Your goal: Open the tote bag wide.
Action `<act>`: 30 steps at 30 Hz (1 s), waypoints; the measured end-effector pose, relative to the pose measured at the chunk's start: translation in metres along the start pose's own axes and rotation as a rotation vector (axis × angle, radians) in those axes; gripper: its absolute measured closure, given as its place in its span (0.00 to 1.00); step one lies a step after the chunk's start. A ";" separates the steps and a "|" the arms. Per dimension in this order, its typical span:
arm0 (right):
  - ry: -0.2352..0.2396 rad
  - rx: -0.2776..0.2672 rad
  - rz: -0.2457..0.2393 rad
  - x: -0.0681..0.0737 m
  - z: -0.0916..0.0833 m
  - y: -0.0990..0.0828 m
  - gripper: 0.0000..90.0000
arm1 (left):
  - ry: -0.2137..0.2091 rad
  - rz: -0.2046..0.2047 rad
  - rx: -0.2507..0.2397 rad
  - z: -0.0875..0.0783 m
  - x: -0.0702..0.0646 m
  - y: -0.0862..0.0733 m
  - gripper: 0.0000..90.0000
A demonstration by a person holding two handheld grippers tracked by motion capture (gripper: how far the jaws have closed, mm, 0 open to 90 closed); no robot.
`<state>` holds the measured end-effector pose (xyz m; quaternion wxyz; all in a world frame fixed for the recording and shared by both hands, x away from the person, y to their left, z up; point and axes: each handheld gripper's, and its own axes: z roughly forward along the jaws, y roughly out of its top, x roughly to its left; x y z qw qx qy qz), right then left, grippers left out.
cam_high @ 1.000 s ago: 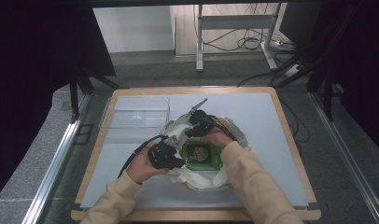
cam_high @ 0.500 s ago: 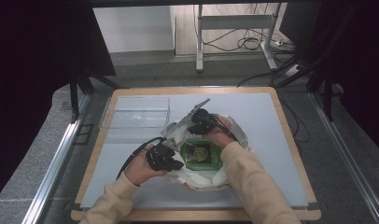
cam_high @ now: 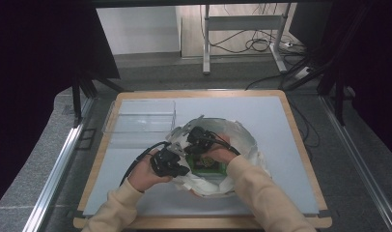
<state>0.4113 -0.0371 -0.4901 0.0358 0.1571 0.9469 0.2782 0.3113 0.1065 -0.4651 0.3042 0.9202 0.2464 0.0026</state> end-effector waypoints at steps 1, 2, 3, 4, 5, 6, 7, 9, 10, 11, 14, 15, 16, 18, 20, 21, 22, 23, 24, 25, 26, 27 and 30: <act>-0.004 -0.002 0.006 -0.001 0.003 0.001 1.00 | -0.001 0.001 0.003 0.000 0.000 0.000 1.00; -0.014 -0.005 0.003 -0.002 0.005 0.002 1.00 | -0.002 0.003 0.005 0.001 0.000 0.000 1.00; -0.024 -0.004 0.012 -0.004 0.006 0.003 1.00 | -0.001 0.005 0.006 0.001 0.000 -0.001 1.00; -0.030 -0.009 0.025 -0.008 0.009 0.005 1.00 | -0.001 0.006 0.007 0.001 0.000 -0.001 1.00; -0.030 -0.009 0.025 -0.008 0.009 0.005 1.00 | 0.000 0.007 0.008 0.001 -0.001 -0.001 1.00; -0.050 -0.010 0.027 -0.009 0.010 0.008 1.00 | 0.001 0.008 0.010 0.000 -0.001 -0.001 1.00; -0.050 -0.010 0.027 -0.009 0.010 0.008 1.00 | 0.002 0.008 0.011 0.000 -0.001 -0.001 1.00; -0.069 -0.020 0.021 -0.009 0.012 0.010 1.00 | 0.004 0.007 0.011 0.000 -0.002 -0.001 1.00; -0.069 -0.020 0.021 -0.009 0.012 0.010 1.00 | -0.003 0.006 0.007 0.000 -0.002 -0.001 1.00; -0.071 -0.024 0.020 -0.010 0.012 0.010 1.00 | -0.003 0.006 0.009 0.000 -0.002 -0.002 1.00; -0.079 -0.039 0.040 -0.011 0.013 0.010 1.00 | -0.004 0.000 0.010 0.001 -0.001 -0.003 1.00; -0.083 -0.048 0.051 -0.013 0.013 0.011 1.00 | -0.004 0.000 0.010 0.001 -0.001 -0.003 1.00; -0.083 -0.048 0.051 -0.013 0.013 0.011 1.00 | -0.002 -0.001 0.012 0.001 -0.001 -0.003 1.00; -0.099 -0.059 0.061 -0.015 0.015 0.012 1.00 | -0.001 -0.002 0.013 0.001 -0.001 -0.003 1.00; -0.104 -0.061 0.070 -0.017 0.016 0.013 1.00 | -0.002 -0.003 0.015 0.002 -0.002 -0.004 1.00; -0.105 -0.064 0.073 -0.017 0.017 0.013 1.00 | -0.001 -0.002 0.016 0.002 -0.003 -0.004 1.00; -0.101 -0.067 0.077 -0.018 0.017 0.012 1.00 | -0.001 -0.002 0.017 0.002 -0.003 -0.004 1.00; -0.101 -0.067 0.077 -0.018 0.017 0.012 1.00 | -0.003 -0.003 0.018 0.001 -0.002 -0.005 1.00; -0.098 -0.069 0.082 -0.018 0.017 0.011 1.00 | -0.006 -0.005 0.015 0.001 -0.002 -0.005 1.00; -0.088 -0.065 0.084 -0.017 0.014 0.010 1.00 | -0.007 -0.006 0.013 0.001 -0.002 -0.005 1.00; -0.088 -0.065 0.084 -0.017 0.014 0.010 1.00 | -0.009 -0.015 0.002 0.001 -0.002 -0.006 1.00; -0.085 -0.066 0.080 -0.017 0.011 0.010 1.00 | -0.010 -0.016 -0.003 0.000 -0.002 -0.006 1.00; -0.082 -0.072 0.068 -0.012 -0.009 0.007 1.00 | -0.002 -0.010 0.003 -0.002 -0.001 -0.006 1.00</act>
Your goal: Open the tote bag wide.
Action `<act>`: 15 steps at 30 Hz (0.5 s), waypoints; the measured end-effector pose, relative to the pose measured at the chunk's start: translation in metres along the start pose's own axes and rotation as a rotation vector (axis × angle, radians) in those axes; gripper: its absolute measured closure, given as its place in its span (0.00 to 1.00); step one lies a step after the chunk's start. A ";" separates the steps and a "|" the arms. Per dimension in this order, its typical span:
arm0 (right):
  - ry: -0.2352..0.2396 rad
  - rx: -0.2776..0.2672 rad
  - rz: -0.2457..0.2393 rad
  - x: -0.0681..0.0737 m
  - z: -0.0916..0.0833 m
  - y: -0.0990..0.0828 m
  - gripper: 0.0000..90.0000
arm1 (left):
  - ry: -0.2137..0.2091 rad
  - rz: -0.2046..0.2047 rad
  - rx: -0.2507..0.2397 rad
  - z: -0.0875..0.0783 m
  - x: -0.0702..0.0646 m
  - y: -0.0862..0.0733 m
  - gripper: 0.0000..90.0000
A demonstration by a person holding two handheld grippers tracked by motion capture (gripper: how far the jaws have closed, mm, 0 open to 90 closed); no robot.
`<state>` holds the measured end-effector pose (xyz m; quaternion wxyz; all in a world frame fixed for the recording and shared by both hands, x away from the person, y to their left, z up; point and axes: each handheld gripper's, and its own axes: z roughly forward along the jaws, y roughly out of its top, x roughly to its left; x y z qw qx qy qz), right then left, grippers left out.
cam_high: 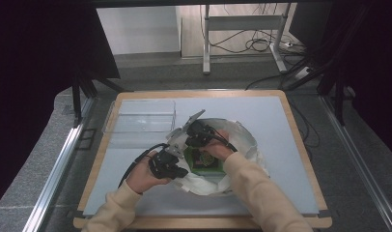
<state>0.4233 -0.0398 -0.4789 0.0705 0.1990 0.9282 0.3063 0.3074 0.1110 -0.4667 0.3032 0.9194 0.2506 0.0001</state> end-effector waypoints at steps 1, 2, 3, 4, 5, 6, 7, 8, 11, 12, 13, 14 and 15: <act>-0.004 -0.006 -0.012 0.001 -0.008 -0.001 1.00 | -0.004 -0.017 -0.014 0.001 -0.001 0.000 1.00; -0.011 -0.013 -0.007 0.002 -0.023 -0.003 1.00 | -0.004 -0.017 -0.013 0.000 0.000 0.000 1.00; -0.011 -0.013 -0.007 0.002 -0.023 -0.003 1.00 | -0.001 -0.007 -0.005 0.000 0.000 0.000 1.00; -0.018 -0.014 -0.004 0.002 -0.031 -0.005 1.00 | 0.002 -0.009 -0.005 0.000 0.000 0.001 1.00; -0.031 -0.008 0.000 0.002 -0.040 -0.008 1.00 | 0.003 -0.017 -0.011 0.000 -0.001 0.001 1.00; -0.037 -0.002 0.003 0.002 -0.045 -0.010 1.00 | 0.008 -0.018 -0.012 0.000 -0.001 0.001 1.00; -0.047 0.009 0.009 0.002 -0.053 -0.015 1.00 | 0.014 0.003 0.006 -0.001 0.000 0.001 1.00; -0.059 0.019 0.006 0.001 -0.058 -0.019 1.00 | 0.014 -0.005 0.001 -0.001 0.000 0.001 1.00; -0.093 0.054 0.024 -0.004 -0.069 -0.033 1.00 | 0.011 -0.022 -0.013 0.001 -0.002 0.001 1.00; -0.104 0.067 0.029 -0.006 -0.073 -0.037 1.00 | 0.013 -0.015 -0.007 0.000 -0.001 0.001 1.00; -0.114 0.083 0.036 -0.007 -0.075 -0.040 1.00 | 0.012 -0.011 -0.003 0.000 -0.001 0.001 1.00; -0.122 0.096 0.036 -0.008 -0.077 -0.043 1.00 | 0.011 -0.012 -0.003 0.000 -0.001 0.001 1.00; -0.129 0.112 0.040 -0.010 -0.079 -0.046 1.00 | 0.010 -0.014 -0.003 0.000 -0.001 0.001 1.00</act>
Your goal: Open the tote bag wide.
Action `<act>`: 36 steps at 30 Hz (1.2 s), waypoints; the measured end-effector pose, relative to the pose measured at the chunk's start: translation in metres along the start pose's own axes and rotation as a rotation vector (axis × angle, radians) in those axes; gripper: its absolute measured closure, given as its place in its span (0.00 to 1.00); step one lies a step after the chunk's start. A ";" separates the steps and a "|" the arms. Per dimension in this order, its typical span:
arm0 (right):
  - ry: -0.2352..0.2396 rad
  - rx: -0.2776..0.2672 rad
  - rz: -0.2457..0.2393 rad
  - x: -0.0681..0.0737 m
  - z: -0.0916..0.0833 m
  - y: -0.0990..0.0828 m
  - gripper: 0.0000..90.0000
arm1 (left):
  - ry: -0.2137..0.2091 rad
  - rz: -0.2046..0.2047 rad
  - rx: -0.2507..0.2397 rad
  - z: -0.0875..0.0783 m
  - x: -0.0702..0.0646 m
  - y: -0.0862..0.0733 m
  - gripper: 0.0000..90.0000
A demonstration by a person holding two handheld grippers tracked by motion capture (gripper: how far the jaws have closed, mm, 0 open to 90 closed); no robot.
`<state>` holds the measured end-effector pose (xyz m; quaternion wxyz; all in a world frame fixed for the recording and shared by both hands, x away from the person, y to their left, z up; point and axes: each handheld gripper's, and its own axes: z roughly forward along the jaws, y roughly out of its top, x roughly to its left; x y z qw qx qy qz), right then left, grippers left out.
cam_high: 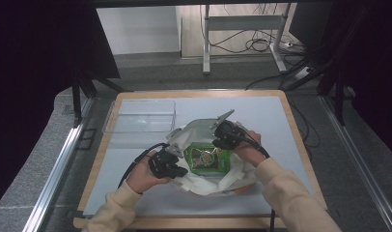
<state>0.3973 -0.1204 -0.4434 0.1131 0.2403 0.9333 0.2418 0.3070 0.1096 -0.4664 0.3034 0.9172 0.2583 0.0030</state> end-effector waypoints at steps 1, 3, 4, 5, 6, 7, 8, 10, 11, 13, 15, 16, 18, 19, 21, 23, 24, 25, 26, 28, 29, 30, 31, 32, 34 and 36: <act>-0.007 0.012 -0.001 -0.001 0.000 -0.002 1.00 | 0.000 -0.001 0.000 0.000 0.000 0.000 1.00; -0.021 0.050 -0.001 -0.003 0.002 -0.006 1.00 | -0.002 -0.011 -0.007 0.001 -0.001 0.000 1.00; -0.032 0.075 -0.004 -0.003 0.003 -0.008 1.00 | -0.002 -0.012 -0.008 0.001 -0.001 0.000 1.00; -0.042 0.088 -0.007 -0.003 0.004 -0.009 1.00 | -0.002 -0.011 -0.009 0.001 -0.001 0.000 1.00; -0.055 0.103 -0.013 -0.005 0.006 -0.013 1.00 | -0.003 -0.013 -0.011 0.001 -0.001 -0.001 1.00; -0.055 0.103 -0.013 -0.005 0.006 -0.013 1.00 | -0.003 -0.014 -0.009 0.000 -0.001 -0.001 1.00; -0.055 0.112 -0.006 -0.005 0.006 -0.014 1.00 | -0.001 -0.002 0.003 0.000 0.000 -0.001 1.00; -0.061 0.137 -0.004 -0.006 0.009 -0.020 1.00 | -0.001 -0.015 -0.007 0.001 0.000 -0.001 1.00; -0.066 0.144 -0.007 -0.006 0.009 -0.022 1.00 | -0.002 -0.015 -0.006 0.001 0.000 -0.001 1.00; -0.090 0.176 -0.006 -0.009 0.014 -0.028 1.00 | -0.002 -0.012 -0.003 0.001 0.000 -0.001 1.00; -0.095 0.184 -0.010 -0.010 0.016 -0.029 1.00 | -0.002 -0.012 -0.002 0.001 0.000 -0.001 1.00; -0.108 0.197 -0.009 -0.012 0.019 -0.031 1.00 | 0.000 0.000 0.005 0.000 0.001 -0.001 1.00; -0.137 0.221 -0.018 -0.015 0.022 -0.034 1.00 | -0.005 -0.015 -0.004 0.000 0.000 -0.002 1.00; -0.159 0.224 0.004 -0.020 0.024 -0.036 1.00 | -0.006 -0.017 -0.004 -0.001 0.000 -0.002 1.00; -0.168 0.225 0.014 -0.022 0.024 -0.036 1.00 | -0.011 -0.016 -0.003 -0.001 0.001 -0.003 1.00; -0.175 0.218 0.049 -0.030 0.025 -0.039 1.00 | -0.015 -0.021 -0.003 0.000 0.000 -0.004 1.00; -0.175 0.219 0.064 -0.034 0.025 -0.040 1.00 | -0.015 -0.019 -0.001 0.000 0.000 -0.005 1.00; -0.171 0.218 0.074 -0.036 0.025 -0.041 1.00 | -0.015 -0.020 0.000 0.000 0.000 -0.005 1.00; -0.175 0.215 0.079 -0.037 0.026 -0.041 1.00 | -0.015 -0.020 -0.001 0.000 0.000 -0.005 1.00; -0.186 0.214 0.084 -0.038 0.026 -0.040 1.00 | -0.015 -0.020 -0.001 0.000 0.000 -0.005 1.00; -0.195 0.213 0.086 -0.038 0.027 -0.040 1.00 | -0.015 -0.021 -0.001 0.000 0.000 -0.005 1.00; -0.200 0.213 0.090 -0.039 0.027 -0.039 1.00 | -0.015 -0.019 0.000 0.000 0.000 -0.005 1.00; -0.206 0.209 0.099 -0.040 0.027 -0.039 1.00 | -0.014 -0.020 0.000 0.000 0.000 -0.005 1.00; -0.210 0.205 0.107 -0.042 0.027 -0.040 1.00 | -0.014 -0.020 0.000 0.000 0.000 -0.005 1.00; -0.211 0.202 0.124 -0.044 0.027 -0.040 1.00 | -0.015 -0.019 0.001 0.000 0.000 -0.005 1.00; -0.214 0.199 0.129 -0.045 0.028 -0.040 1.00 | -0.017 -0.019 0.003 0.000 0.000 -0.006 1.00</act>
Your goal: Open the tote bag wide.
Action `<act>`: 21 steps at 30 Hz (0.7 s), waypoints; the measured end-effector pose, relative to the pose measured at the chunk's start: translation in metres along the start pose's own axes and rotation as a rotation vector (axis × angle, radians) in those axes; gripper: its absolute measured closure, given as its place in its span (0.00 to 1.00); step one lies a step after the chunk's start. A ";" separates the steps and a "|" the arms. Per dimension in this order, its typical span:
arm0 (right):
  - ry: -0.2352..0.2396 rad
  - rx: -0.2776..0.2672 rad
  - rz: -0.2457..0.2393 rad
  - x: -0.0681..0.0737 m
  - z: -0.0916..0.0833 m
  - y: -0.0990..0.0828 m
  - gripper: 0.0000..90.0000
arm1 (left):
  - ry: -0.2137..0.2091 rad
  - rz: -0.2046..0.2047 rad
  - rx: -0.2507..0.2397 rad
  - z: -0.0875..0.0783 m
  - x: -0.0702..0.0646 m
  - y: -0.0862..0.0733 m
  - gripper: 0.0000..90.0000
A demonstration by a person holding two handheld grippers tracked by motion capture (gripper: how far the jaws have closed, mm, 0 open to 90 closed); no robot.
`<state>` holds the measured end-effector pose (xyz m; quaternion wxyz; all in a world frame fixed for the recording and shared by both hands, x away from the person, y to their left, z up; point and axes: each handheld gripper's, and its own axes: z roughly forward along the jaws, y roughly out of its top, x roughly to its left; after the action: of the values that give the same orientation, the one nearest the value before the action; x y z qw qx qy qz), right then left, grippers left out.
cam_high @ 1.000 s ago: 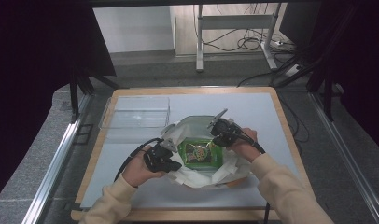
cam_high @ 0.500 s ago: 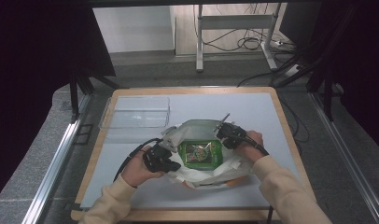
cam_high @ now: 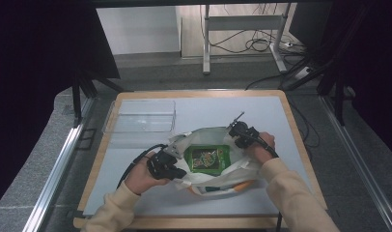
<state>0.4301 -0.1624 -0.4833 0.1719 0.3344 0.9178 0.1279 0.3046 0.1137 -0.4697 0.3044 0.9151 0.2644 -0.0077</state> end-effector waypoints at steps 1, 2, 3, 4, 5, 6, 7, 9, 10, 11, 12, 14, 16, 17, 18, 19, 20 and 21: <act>-0.001 -0.002 0.000 0.000 0.000 0.000 1.00 | -0.001 0.000 0.000 0.000 0.000 0.000 1.00; -0.001 -0.004 0.000 0.000 0.000 0.000 1.00 | -0.001 0.000 0.001 0.000 0.000 0.000 1.00; -0.001 -0.007 -0.003 0.000 -0.001 -0.001 1.00 | -0.001 -0.001 0.000 0.000 0.001 0.000 1.00; 0.000 -0.010 0.000 0.001 -0.002 -0.001 1.00 | -0.001 0.000 0.000 0.000 0.001 0.000 1.00; 0.005 -0.024 -0.010 0.002 -0.005 -0.002 1.00 | -0.001 -0.001 -0.001 0.000 0.001 0.000 1.00; 0.015 -0.041 -0.009 0.003 -0.010 -0.002 1.00 | 0.000 -0.001 -0.001 0.000 0.001 0.000 1.00; 0.033 -0.066 -0.012 0.005 -0.015 -0.002 1.00 | 0.000 -0.001 -0.001 0.000 0.001 0.000 1.00; 0.072 -0.113 -0.031 0.012 -0.029 -0.002 1.00 | 0.002 0.000 -0.002 -0.001 0.002 0.001 1.00; 0.086 -0.130 -0.042 0.016 -0.034 -0.002 1.00 | 0.007 -0.002 -0.008 -0.003 0.002 0.001 1.00; 0.119 -0.163 -0.067 0.025 -0.043 -0.001 1.00 | 0.010 -0.006 -0.013 -0.003 0.002 0.001 1.00; 0.136 -0.177 -0.078 0.030 -0.047 -0.001 1.00 | 0.014 -0.006 -0.015 -0.005 0.003 0.001 1.00; 0.181 -0.199 -0.108 0.043 -0.055 0.001 1.00 | 0.023 -0.013 -0.020 -0.006 0.004 0.001 1.00; 0.232 -0.215 -0.150 0.062 -0.061 0.006 1.00 | 0.039 -0.019 -0.019 -0.007 0.006 0.000 1.00; 0.232 -0.215 -0.150 0.062 -0.061 0.006 1.00 | 0.042 -0.021 -0.020 -0.008 0.008 0.000 1.00; 0.254 -0.224 -0.167 0.068 -0.062 0.008 1.00 | 0.046 -0.028 -0.021 -0.008 0.008 -0.001 1.00; 0.274 -0.229 -0.179 0.075 -0.062 0.009 1.00 | 0.048 -0.028 -0.023 -0.008 0.010 -0.001 1.00; 0.303 -0.227 -0.210 0.087 -0.062 0.012 1.00 | 0.051 -0.030 -0.020 -0.009 0.010 0.000 1.00; 0.303 -0.227 -0.210 0.087 -0.062 0.012 1.00 | 0.052 -0.031 -0.022 -0.008 0.011 0.000 1.00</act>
<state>0.3500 -0.1036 -0.4429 0.0807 0.1925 0.9426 0.2606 0.3128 0.1238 -0.4652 0.3072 0.9074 0.2864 0.0141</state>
